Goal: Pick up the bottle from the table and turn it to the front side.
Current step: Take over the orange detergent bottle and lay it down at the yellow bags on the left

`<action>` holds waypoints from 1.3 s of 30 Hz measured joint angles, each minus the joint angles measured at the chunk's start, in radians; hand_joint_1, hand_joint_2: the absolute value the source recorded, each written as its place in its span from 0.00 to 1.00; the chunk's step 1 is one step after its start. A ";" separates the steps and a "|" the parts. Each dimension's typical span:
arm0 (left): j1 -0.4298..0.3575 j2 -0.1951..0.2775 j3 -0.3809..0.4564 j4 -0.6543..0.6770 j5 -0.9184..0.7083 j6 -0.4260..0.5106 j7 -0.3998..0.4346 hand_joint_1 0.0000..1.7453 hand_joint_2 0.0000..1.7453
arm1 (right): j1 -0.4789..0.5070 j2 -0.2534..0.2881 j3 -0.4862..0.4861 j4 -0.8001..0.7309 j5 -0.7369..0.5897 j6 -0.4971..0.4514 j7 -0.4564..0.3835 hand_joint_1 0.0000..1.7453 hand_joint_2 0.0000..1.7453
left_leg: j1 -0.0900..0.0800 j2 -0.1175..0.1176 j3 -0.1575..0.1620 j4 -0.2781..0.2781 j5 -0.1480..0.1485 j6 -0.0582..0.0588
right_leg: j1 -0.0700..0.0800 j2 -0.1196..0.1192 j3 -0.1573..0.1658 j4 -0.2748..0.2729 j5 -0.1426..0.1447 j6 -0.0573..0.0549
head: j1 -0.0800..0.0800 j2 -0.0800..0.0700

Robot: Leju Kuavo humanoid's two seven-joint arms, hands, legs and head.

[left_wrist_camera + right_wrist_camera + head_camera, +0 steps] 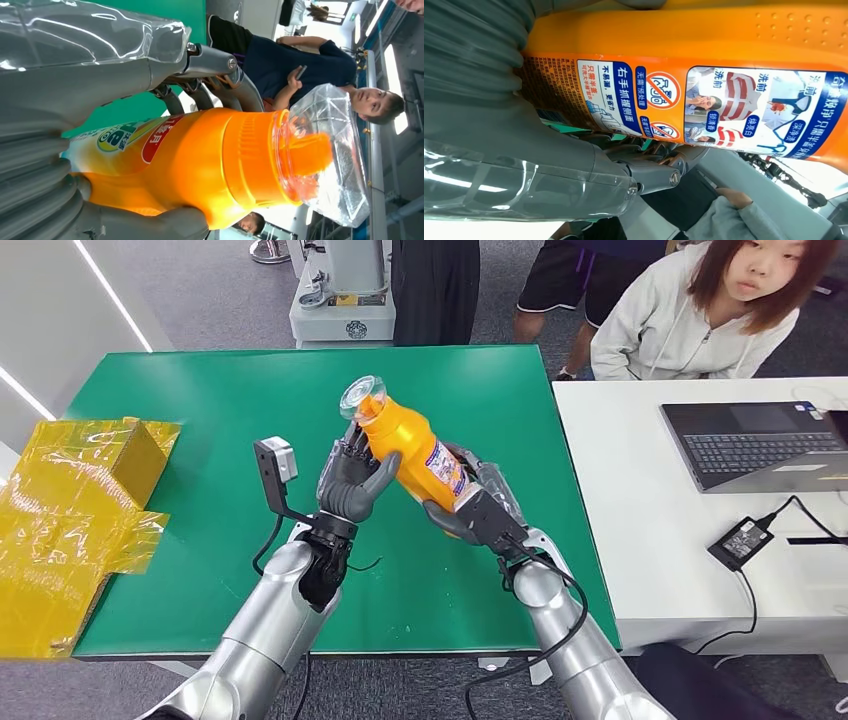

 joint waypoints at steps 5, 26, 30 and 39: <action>0.000 0.000 0.000 0.000 -0.017 0.013 -0.008 1.00 1.00 | -0.005 0.000 0.000 0.006 -0.002 0.000 0.001 1.00 1.00 | 0.000 0.000 0.000 0.000 0.000 0.000 | 0.000 0.000 0.000 0.000 0.000 0.000 | 0.000 0.000; -0.003 0.006 0.000 -0.009 -0.184 0.111 -0.049 1.00 1.00 | -0.007 0.000 0.000 -0.035 -0.002 -0.011 0.008 0.00 1.00 | 0.000 0.000 0.000 0.000 0.000 0.000 | 0.000 0.000 0.000 0.000 0.000 0.000 | 0.000 0.000; -0.004 0.013 -0.004 -0.024 -0.326 0.226 -0.070 1.00 1.00 | 0.004 -0.001 -0.001 -0.054 0.001 -0.012 0.011 0.00 1.00 | 0.000 0.000 0.000 0.000 0.000 0.000 | 0.000 0.000 0.000 0.000 0.000 0.000 | 0.000 0.000; -0.018 0.097 -0.020 -0.110 -0.947 0.558 -0.004 1.00 1.00 | 0.095 -0.027 -0.026 -0.171 -0.002 -0.002 0.003 0.00 1.00 | 0.000 0.001 0.000 0.000 0.000 0.000 | 0.000 0.001 -0.001 0.000 0.000 0.000 | 0.000 0.000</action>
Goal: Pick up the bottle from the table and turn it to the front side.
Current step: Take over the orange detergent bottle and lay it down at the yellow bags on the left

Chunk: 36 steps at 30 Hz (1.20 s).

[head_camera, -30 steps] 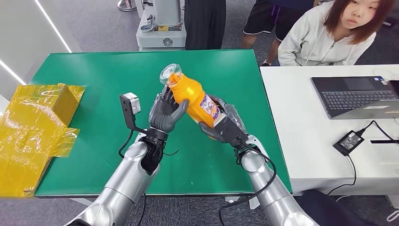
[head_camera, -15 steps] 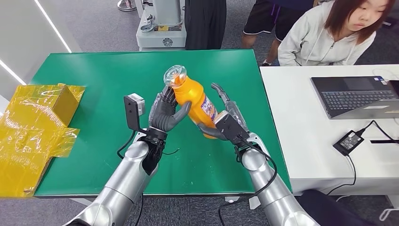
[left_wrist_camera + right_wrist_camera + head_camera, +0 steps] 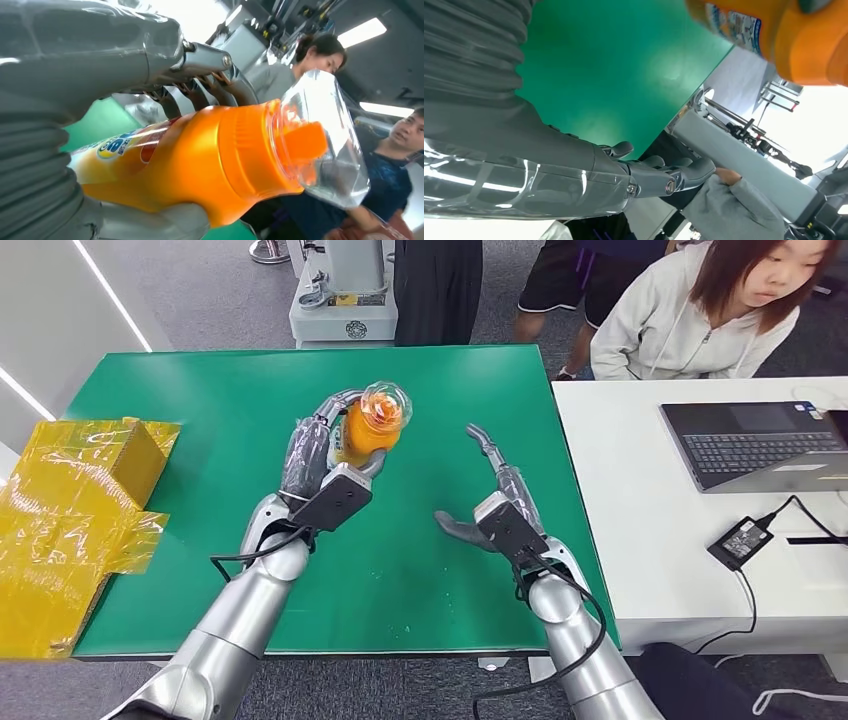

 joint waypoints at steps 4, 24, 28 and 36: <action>-0.001 0.024 -0.006 -0.003 -0.156 0.074 0.035 1.00 1.00 | 0.018 -0.012 -0.002 -0.024 -0.011 0.006 -0.009 0.00 1.00 | 0.000 0.000 0.000 0.000 0.000 0.000 | 0.000 0.000 0.000 0.000 0.000 0.000 | 0.000 0.000; -0.105 0.186 -0.236 0.092 -0.888 0.201 0.464 1.00 1.00 | 0.188 -0.093 -0.037 -0.135 -0.057 -0.042 -0.054 0.00 1.00 | 0.000 0.000 0.000 0.000 0.000 0.000 | 0.000 0.000 0.000 0.000 0.000 0.000 | 0.001 0.000; -0.119 0.201 -0.266 0.103 -0.888 0.200 0.473 1.00 1.00 | 0.211 -0.096 -0.044 -0.152 -0.055 -0.043 -0.055 0.00 1.00 | 0.000 0.001 0.000 0.000 0.000 0.000 | 0.000 0.001 0.000 0.000 0.000 0.000 | 0.000 0.000; -0.214 0.299 -0.409 0.160 -0.888 0.124 0.482 1.00 1.00 | 0.352 -0.116 -0.101 -0.268 -0.057 -0.051 -0.058 0.00 1.00 | 0.000 0.003 0.000 0.000 0.000 0.000 | 0.000 0.003 -0.001 0.000 0.000 0.000 | 0.000 0.000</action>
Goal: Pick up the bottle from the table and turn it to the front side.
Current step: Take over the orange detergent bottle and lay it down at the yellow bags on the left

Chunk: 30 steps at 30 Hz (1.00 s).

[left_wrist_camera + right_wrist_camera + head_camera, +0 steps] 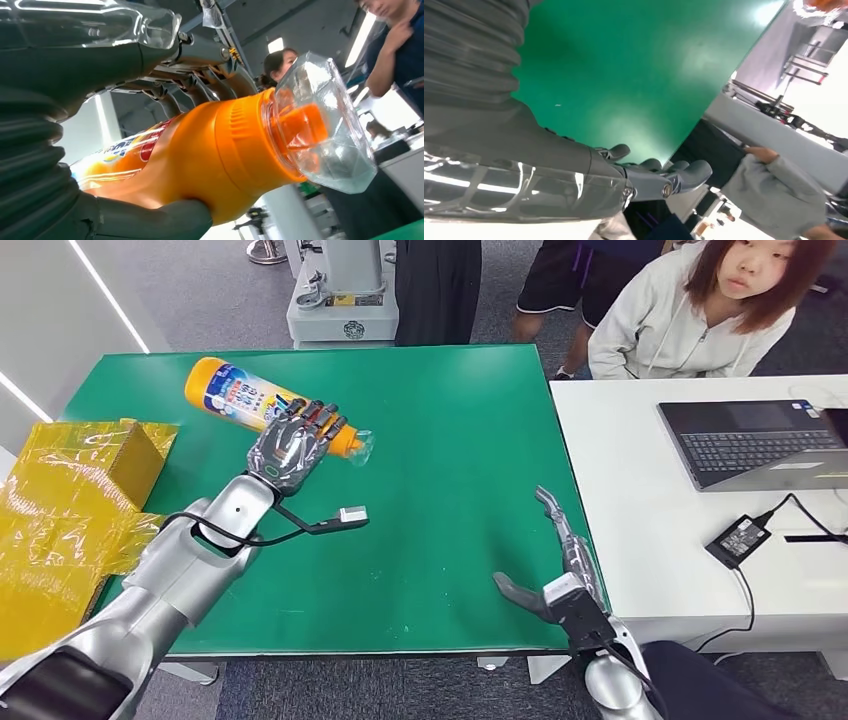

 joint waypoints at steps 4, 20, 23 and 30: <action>-0.028 0.045 0.000 0.004 0.000 -0.029 -0.021 1.00 1.00 | 0.053 -0.008 -0.026 -0.050 -0.012 -0.006 -0.001 0.00 1.00 | 0.000 0.000 0.000 0.000 0.000 0.000 | 0.000 0.000 0.000 0.000 0.000 0.000 | 0.000 0.000; 0.002 0.256 0.078 -0.085 0.000 -0.056 -0.012 1.00 1.00 | 0.110 -0.010 -0.079 -0.119 -0.029 0.010 -0.005 0.00 1.00 | 0.000 0.004 0.001 -0.001 0.000 0.000 | 0.000 0.004 0.000 0.000 0.000 0.000 | 0.000 0.000; 0.022 0.290 0.122 -0.109 0.000 -0.055 -0.014 1.00 1.00 | 0.115 -0.009 -0.091 -0.130 -0.031 0.017 -0.007 0.00 1.00 | 0.000 0.003 0.001 -0.001 0.000 0.000 | 0.000 0.003 0.000 0.000 0.000 0.000 | 0.000 0.000; 0.100 0.352 0.178 -0.175 0.000 -0.058 0.038 1.00 1.00 | 0.121 0.006 -0.115 -0.150 -0.022 0.044 -0.006 0.00 1.00 | 0.000 0.003 0.001 -0.002 0.000 -0.001 | 0.000 0.004 0.000 0.000 0.000 0.000 | 0.000 0.000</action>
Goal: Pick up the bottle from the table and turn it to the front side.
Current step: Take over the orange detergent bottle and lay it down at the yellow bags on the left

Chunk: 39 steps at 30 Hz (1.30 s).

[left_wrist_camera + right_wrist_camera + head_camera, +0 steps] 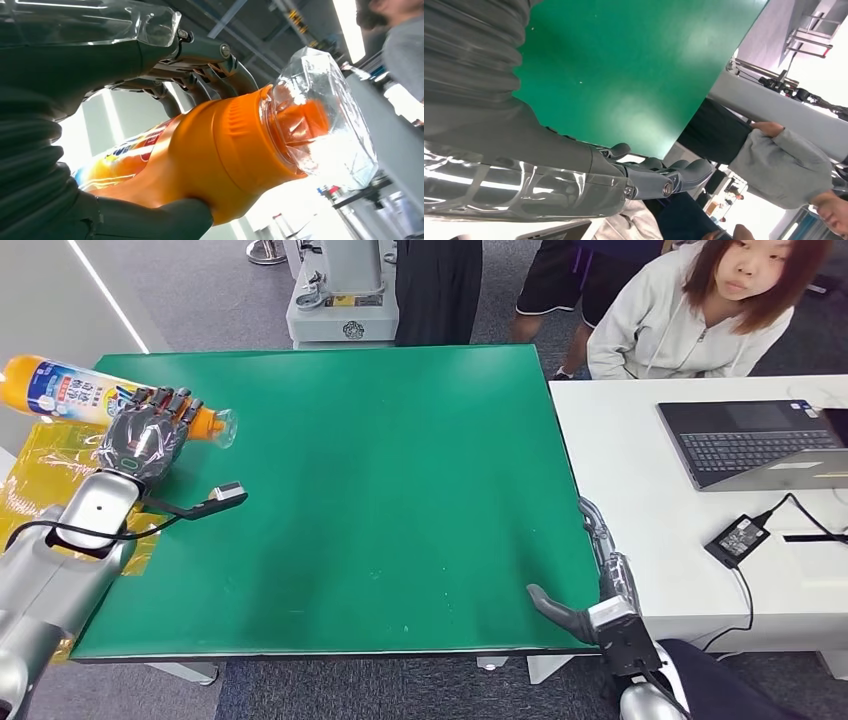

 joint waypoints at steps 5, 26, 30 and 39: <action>0.095 0.034 0.035 -0.056 0.000 0.005 0.022 1.00 1.00 | -0.004 0.013 -0.011 0.000 0.007 0.015 -0.002 0.00 1.00 | 0.000 0.000 0.000 0.000 0.000 0.000 | 0.000 0.000 0.000 0.000 0.000 0.000 | 0.000 0.000; 0.255 -0.089 0.089 0.184 0.029 0.056 -0.155 1.00 1.00 | 0.019 0.018 -0.034 -0.008 0.022 0.043 -0.019 0.00 1.00 | 0.000 -0.002 0.000 0.000 0.000 0.000 | 0.000 -0.003 0.001 -0.001 -0.001 0.000 | 0.000 0.000; 0.184 -0.142 0.090 0.327 0.036 0.044 -0.150 1.00 1.00 | 0.012 0.017 -0.027 -0.007 0.027 0.046 -0.019 0.00 1.00 | 0.000 -0.006 0.004 -0.001 0.000 0.000 | 0.000 -0.008 0.006 -0.001 -0.002 -0.001 | 0.000 0.000; 0.096 -0.186 0.108 0.474 0.040 -0.013 -0.081 1.00 1.00 | 0.012 0.011 -0.004 -0.004 0.029 0.036 -0.010 0.00 1.00 | 0.000 -0.005 0.009 -0.001 0.001 -0.002 | 0.000 -0.006 0.009 0.001 -0.001 -0.002 | 0.000 0.000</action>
